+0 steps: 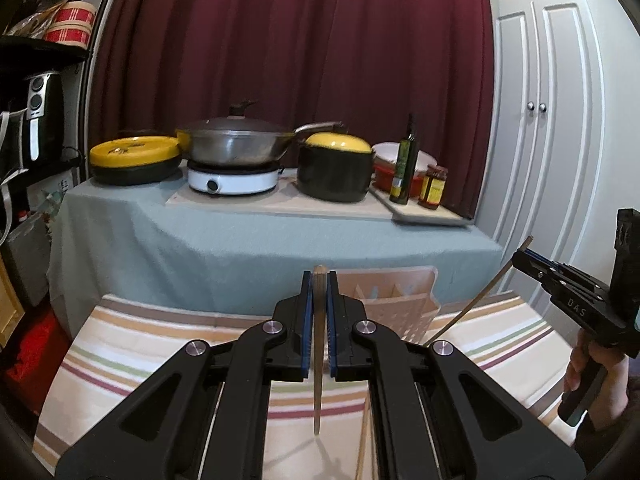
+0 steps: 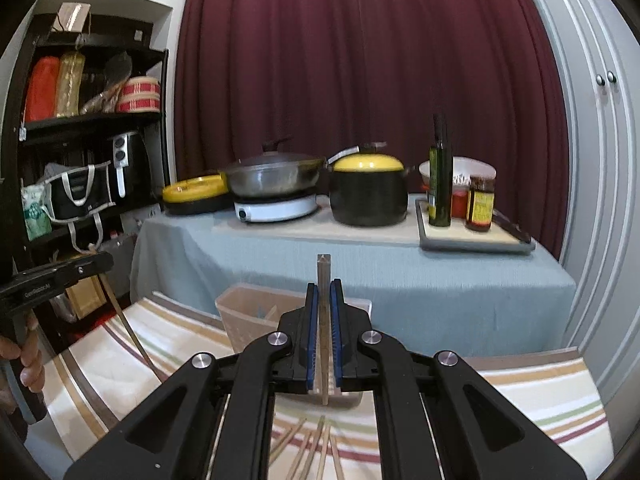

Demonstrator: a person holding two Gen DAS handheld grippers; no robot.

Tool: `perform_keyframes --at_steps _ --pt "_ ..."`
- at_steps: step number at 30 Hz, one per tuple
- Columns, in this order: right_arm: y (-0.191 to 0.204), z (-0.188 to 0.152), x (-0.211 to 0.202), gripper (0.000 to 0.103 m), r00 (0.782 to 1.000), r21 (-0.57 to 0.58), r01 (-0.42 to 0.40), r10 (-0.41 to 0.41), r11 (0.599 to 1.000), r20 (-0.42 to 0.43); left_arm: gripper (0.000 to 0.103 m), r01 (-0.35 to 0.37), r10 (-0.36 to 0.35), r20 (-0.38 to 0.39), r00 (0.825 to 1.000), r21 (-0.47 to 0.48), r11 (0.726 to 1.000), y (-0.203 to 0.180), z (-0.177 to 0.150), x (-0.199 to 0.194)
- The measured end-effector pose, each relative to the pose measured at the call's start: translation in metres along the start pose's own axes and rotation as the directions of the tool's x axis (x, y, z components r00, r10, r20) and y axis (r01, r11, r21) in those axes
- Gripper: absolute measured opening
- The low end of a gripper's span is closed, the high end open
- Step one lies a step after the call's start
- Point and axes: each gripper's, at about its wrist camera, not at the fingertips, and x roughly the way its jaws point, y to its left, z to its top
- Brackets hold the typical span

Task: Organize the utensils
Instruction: 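Carry the chopstick upright over the white caddy with the left tool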

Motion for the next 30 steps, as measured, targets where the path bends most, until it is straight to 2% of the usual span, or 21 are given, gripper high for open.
perform_keyframes --at_steps 7,10,19,22,26,30 --pt "-0.008 0.043 -0.020 0.007 0.995 0.004 -0.051 0.051 0.999 0.086 0.006 0.046 -0.049 0.101 0.994 0.036 0.998 -0.012 0.057 -0.011" --pt "-0.011 0.056 -0.021 0.007 0.992 -0.005 -0.045 0.045 0.999 0.116 0.006 0.039 -0.050 0.153 0.987 0.074 0.997 -0.022 0.080 -0.012" --pt "-0.020 0.074 -0.004 0.007 0.990 -0.017 -0.030 0.032 0.999 0.137 0.006 0.031 -0.057 0.243 0.968 0.110 0.993 -0.041 0.127 0.010" --pt "-0.024 0.073 0.004 0.007 0.992 -0.009 -0.030 0.031 1.000 0.122 0.006 0.018 -0.049 0.260 0.964 0.119 0.993 -0.046 0.132 0.023" --pt "-0.028 0.063 0.023 0.007 0.996 0.001 -0.028 0.028 1.000 0.089 0.006 0.001 -0.034 0.253 0.967 0.127 0.992 -0.048 0.122 0.050" --pt "-0.029 0.048 0.043 0.007 0.999 0.011 -0.028 0.028 1.000 0.042 0.006 0.017 -0.038 0.203 0.978 0.106 0.994 -0.044 0.104 0.077"
